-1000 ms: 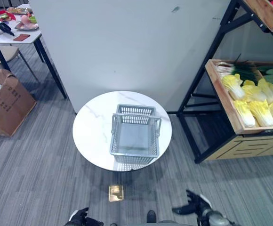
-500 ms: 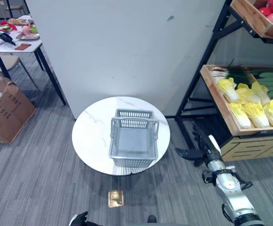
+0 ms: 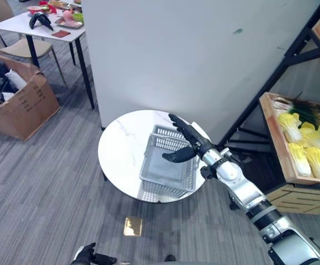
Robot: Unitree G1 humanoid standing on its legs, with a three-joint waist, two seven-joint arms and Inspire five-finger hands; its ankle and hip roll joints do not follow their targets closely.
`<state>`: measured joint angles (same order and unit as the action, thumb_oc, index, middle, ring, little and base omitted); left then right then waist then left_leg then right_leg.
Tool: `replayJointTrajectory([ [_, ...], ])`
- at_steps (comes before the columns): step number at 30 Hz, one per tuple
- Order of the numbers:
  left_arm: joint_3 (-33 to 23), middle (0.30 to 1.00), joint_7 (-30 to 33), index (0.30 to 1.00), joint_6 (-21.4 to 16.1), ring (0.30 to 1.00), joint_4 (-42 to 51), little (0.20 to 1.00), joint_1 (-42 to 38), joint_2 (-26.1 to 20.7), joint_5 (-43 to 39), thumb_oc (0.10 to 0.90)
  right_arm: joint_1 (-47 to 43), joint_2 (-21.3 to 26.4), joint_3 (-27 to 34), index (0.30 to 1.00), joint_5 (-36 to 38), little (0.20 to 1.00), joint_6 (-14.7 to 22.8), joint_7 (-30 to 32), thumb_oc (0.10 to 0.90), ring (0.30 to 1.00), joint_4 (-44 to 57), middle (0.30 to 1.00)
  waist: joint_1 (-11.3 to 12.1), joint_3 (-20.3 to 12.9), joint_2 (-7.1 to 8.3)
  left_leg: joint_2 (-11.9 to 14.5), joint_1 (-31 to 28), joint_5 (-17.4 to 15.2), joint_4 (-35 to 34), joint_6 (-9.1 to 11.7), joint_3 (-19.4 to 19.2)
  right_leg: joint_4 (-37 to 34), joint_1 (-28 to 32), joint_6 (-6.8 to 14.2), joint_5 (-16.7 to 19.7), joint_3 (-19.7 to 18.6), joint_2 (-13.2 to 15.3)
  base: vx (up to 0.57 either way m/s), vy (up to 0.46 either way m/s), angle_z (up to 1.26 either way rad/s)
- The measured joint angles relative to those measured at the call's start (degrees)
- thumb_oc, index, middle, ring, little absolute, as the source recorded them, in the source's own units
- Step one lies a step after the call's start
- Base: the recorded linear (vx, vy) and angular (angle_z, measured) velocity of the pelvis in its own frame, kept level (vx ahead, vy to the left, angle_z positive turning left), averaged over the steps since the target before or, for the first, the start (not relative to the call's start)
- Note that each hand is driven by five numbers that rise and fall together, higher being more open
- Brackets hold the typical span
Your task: Get the vegetables into the basket
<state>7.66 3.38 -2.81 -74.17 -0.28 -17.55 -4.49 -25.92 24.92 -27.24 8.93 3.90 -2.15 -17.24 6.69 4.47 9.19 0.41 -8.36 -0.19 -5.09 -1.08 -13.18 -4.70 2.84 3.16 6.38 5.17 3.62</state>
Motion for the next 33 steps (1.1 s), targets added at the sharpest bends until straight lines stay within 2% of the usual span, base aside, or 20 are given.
replayJointTrajectory([
  [10,0.04,1.000,0.45,1.000,-0.02,1.000,-0.21,1.000,-0.44,-0.26,-0.05,0.900,-9.53,1.02,-2.56,1.000,-0.14,1.000,-0.89,0.02,0.900,1.000,-3.38,1.000,1.21,2.08,0.09,-0.33,1.50,0.32,0.03,-0.40,1.21,-0.18,-1.21,0.36,-0.01,1.01,0.37,0.01,0.022,0.07],
  [14,0.12,1.000,0.44,1.000,-0.05,1.000,-0.04,1.000,-0.74,-0.39,-0.08,0.900,-13.18,1.91,-2.58,1.000,-1.17,1.000,-1.16,0.38,0.900,1.000,-8.92,1.000,2.06,3.05,0.07,-0.33,2.76,0.38,0.04,-0.37,0.90,-0.18,-2.51,0.40,0.02,0.81,0.40,0.00,0.005,-0.02],
  [20,1.82,1.000,0.45,1.000,-0.25,1.000,-0.03,1.000,-1.88,-0.81,-1.22,0.900,-20.14,5.39,-3.73,1.000,-2.37,1.000,-1.63,0.53,0.900,1.000,-18.49,1.000,2.02,4.94,-0.13,-0.24,5.78,0.65,0.59,-0.26,1.65,-0.19,-4.93,0.27,0.12,1.58,0.42,-0.02,-0.013,0.07],
  [27,5.70,1.000,0.44,1.000,-0.88,1.000,0.39,1.000,-4.57,-0.22,-1.75,0.900,-25.28,5.91,-5.06,1.000,-2.48,1.000,-2.58,1.27,0.900,1.000,-27.59,1.000,1.97,7.34,-2.17,-0.17,8.24,0.74,0.81,-0.21,2.04,-0.21,-7.02,0.22,0.16,2.00,0.45,-0.01,-0.012,0.02],
  [30,6.40,1.000,0.45,1.000,-1.51,1.000,0.22,1.000,-5.83,-0.17,-1.98,0.900,-28.66,5.77,-7.47,1.000,-2.99,1.000,-2.65,1.35,0.900,1.000,-33.99,1.000,1.98,7.71,-2.71,-0.13,10.04,0.75,1.23,-0.19,2.62,-0.22,-8.36,0.21,0.16,2.50,0.44,-0.01,-0.034,0.09],
  [32,6.19,1.000,0.48,1.000,-1.81,1.000,-0.01,1.000,-5.99,-0.03,-3.28,0.900,-29.54,4.89,-7.68,1.000,-4.44,1.000,-2.90,1.36,0.900,1.000,-37.13,1.000,1.95,7.86,-2.95,0.06,10.75,0.82,1.25,-0.09,2.88,-0.23,-8.97,0.14,0.21,2.67,0.29,-0.01,-0.034,0.08],
  [33,6.22,1.000,0.51,1.000,-1.70,1.000,-0.06,1.000,-6.54,0.42,-4.06,0.900,-29.59,3.37,-8.17,1.000,-4.85,1.000,-3.23,1.32,0.900,1.000,-40.06,1.000,1.98,8.29,-3.61,0.28,10.85,0.82,1.27,-0.08,3.00,-0.23,-8.96,0.11,0.20,2.68,0.24,0.01,-0.077,0.03],
])
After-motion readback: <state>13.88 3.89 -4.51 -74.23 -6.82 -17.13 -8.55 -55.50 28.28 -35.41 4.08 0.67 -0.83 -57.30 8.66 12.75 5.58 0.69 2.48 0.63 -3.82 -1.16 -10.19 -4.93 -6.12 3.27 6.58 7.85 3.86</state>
